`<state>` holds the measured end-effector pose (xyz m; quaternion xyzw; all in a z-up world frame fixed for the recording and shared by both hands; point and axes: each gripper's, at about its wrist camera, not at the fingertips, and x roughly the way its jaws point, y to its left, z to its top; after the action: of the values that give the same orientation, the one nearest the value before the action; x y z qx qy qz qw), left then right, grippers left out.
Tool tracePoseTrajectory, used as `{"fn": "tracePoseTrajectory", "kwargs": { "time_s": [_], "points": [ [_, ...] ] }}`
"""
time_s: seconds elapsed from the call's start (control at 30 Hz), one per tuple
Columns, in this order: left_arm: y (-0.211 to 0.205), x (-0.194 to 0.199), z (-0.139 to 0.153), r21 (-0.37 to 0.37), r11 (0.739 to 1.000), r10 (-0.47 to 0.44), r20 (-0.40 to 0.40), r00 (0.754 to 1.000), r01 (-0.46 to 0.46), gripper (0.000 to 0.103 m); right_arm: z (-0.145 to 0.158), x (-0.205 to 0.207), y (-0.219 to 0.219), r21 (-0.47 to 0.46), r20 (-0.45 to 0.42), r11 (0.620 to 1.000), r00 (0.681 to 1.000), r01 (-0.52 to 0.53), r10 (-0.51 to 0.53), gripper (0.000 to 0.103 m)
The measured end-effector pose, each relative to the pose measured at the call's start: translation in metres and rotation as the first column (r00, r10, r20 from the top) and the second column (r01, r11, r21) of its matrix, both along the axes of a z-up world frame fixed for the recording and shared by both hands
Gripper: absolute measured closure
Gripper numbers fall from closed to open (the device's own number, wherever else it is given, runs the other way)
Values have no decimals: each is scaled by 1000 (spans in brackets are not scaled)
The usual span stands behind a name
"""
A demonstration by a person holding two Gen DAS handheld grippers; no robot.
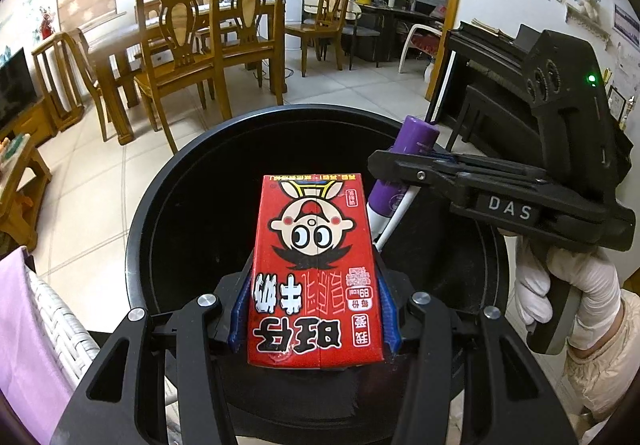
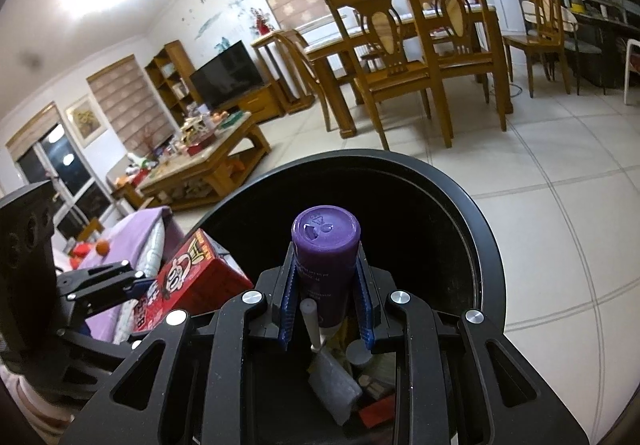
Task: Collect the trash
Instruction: 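Open the left tool to drop the red box while the right tool drops the tube, then move both open tools back over the table toward the remaining items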
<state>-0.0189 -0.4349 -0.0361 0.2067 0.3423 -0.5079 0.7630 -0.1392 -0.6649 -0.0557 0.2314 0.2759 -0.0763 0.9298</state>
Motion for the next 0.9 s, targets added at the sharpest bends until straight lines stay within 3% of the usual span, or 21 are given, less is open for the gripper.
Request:
{"fn": "tracePoseTrajectory", "kwargs": {
  "time_s": [0.37,0.43,0.5,0.57,0.8,0.9],
  "points": [
    [-5,3,1,15,1000,6,10,1000,-6,51,-2,2,-2,7,-11,1000,1000,19,-19,77],
    [-5,2,4,9,1000,11,25,1000,-11,34,-2,1,-2,12,-8,1000,1000,19,-19,74],
    [-2,-1,6,-5,1000,14,37,999,-14,28,-1,0,-3,13,2,1000,1000,21,-21,63],
    [1,-2,10,-10,1000,15,45,999,-15,26,2,-3,-2,16,17,999,999,29,-29,42],
    [24,-4,19,-36,998,59,83,995,-56,7,5,-9,-3,49,37,998,998,41,-43,21],
    [41,0,22,-52,994,102,78,992,-98,6,7,-11,-1,58,46,997,997,56,-58,5]
  ]
}}
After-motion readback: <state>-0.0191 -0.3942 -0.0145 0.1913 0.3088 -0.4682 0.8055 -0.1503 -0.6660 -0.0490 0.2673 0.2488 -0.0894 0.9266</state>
